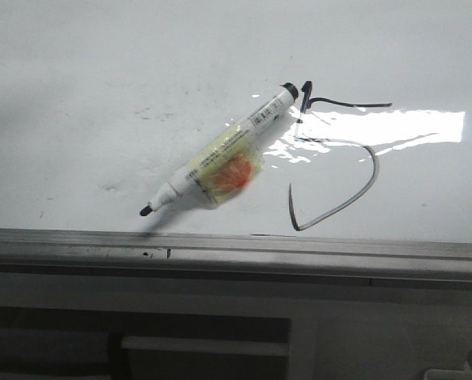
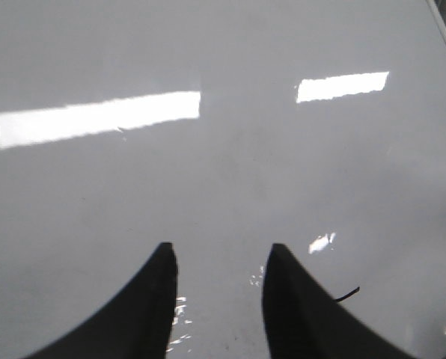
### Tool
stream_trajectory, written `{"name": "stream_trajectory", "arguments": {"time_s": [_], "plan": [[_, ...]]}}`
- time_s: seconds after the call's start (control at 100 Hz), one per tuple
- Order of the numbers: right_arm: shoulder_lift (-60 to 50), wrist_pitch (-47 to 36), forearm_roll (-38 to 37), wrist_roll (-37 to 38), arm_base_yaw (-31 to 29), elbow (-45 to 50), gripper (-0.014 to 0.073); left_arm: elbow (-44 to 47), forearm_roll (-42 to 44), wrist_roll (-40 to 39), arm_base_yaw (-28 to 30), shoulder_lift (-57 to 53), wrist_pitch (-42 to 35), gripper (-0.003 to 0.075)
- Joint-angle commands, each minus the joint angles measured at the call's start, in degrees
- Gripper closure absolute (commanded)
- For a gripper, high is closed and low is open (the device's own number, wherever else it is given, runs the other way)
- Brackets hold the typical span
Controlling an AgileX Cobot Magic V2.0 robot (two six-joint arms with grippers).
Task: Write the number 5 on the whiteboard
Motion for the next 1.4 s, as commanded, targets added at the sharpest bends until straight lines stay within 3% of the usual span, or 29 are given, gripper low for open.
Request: {"name": "stream_trajectory", "arguments": {"time_s": [0.0, 0.09, 0.45, 1.27, 1.39], "plan": [[-4.4, -1.9, -3.8, 0.4, -0.2, 2.0, 0.0643, 0.8, 5.5, -0.1, 1.8, -6.8, 0.8, 0.0618], [-10.3, -1.9, -4.9, 0.4, -0.2, 5.8, 0.0636, 4.0, 9.1, -0.1, 4.4, -13.7, 6.1, 0.0741], [-21.0, -1.9, -5.0, 0.4, -0.2, 10.0, 0.0637, 13.6, 9.1, -0.1, 7.9, -29.9, 11.5, 0.0741], [-21.0, -1.9, -5.1, 0.4, -0.2, 10.0, 0.0637, 15.8, 8.6, -0.1, 7.9, -30.2, 11.3, 0.0741], [-21.0, -1.9, -5.1, 0.4, -0.2, 10.0, 0.0637, 18.4, 11.4, -0.1, 9.9, -32.7, 7.3, 0.0741]]}}
